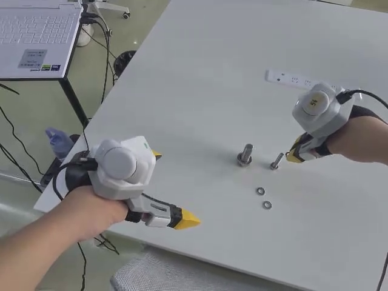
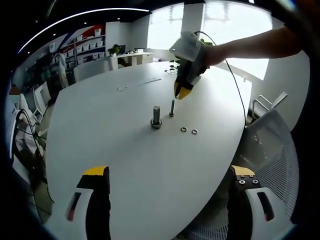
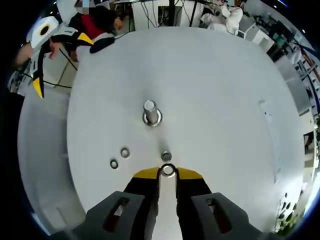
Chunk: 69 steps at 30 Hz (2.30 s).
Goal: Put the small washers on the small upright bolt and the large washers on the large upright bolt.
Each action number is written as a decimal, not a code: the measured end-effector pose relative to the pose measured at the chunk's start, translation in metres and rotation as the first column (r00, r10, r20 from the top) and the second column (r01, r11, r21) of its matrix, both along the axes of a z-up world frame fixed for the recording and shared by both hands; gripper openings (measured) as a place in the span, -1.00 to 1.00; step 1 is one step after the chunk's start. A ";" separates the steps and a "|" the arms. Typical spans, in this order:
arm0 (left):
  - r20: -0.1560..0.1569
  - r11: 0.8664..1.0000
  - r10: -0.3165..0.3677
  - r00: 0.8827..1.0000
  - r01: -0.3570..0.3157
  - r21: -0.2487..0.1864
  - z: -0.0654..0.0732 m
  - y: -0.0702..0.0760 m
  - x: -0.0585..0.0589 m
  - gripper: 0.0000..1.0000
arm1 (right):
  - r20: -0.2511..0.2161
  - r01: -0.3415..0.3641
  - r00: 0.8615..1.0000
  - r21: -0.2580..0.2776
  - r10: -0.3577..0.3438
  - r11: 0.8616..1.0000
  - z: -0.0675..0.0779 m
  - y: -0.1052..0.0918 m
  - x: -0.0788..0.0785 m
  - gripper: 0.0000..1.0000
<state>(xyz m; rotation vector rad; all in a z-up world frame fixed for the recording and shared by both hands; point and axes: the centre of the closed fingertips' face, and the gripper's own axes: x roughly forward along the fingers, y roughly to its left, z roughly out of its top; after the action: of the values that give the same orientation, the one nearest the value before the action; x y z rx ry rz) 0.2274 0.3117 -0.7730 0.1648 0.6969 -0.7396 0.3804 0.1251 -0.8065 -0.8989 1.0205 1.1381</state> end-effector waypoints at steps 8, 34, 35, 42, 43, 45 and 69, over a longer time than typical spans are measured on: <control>-0.009 1.000 -0.001 1.000 0.002 0.004 -0.003 0.000 -0.002 0.98 | -0.013 -0.032 0.999 -0.002 0.032 0.999 0.002 0.009 -0.002 -0.76; -0.008 1.000 0.008 1.000 -0.008 0.006 -0.002 0.001 0.001 0.82 | -0.019 -0.050 0.999 -0.024 0.049 0.998 -0.009 0.012 0.000 -0.76; -0.008 1.000 0.008 1.000 -0.008 0.007 -0.002 0.002 0.001 0.81 | -0.018 -0.050 0.999 -0.025 0.050 0.998 -0.009 0.012 0.000 -0.76; -0.003 1.000 0.010 1.000 -0.010 0.000 0.002 0.003 0.002 0.79 | -0.030 -0.056 0.998 -0.039 0.055 0.998 -0.014 0.011 0.000 -0.76; -0.004 1.000 0.011 1.000 -0.011 0.002 0.002 0.004 0.002 0.78 | -0.028 -0.062 0.998 -0.041 0.061 0.997 -0.016 0.011 0.000 -0.76; -0.004 1.000 0.012 1.000 -0.012 0.005 0.001 0.007 0.003 0.79 | -0.027 -0.064 0.998 -0.044 0.063 0.997 -0.017 0.011 0.000 -0.76; -0.019 1.000 0.023 1.000 -0.023 0.012 -0.006 0.013 0.006 0.77 | -0.045 -0.082 0.996 -0.063 0.079 0.995 -0.045 0.007 -0.001 -0.76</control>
<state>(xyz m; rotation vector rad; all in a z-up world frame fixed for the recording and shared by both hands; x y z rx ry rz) 0.2333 0.3246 -0.7794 0.1602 0.7198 -0.7159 0.3794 0.1320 -0.8518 -0.9787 1.0689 1.2019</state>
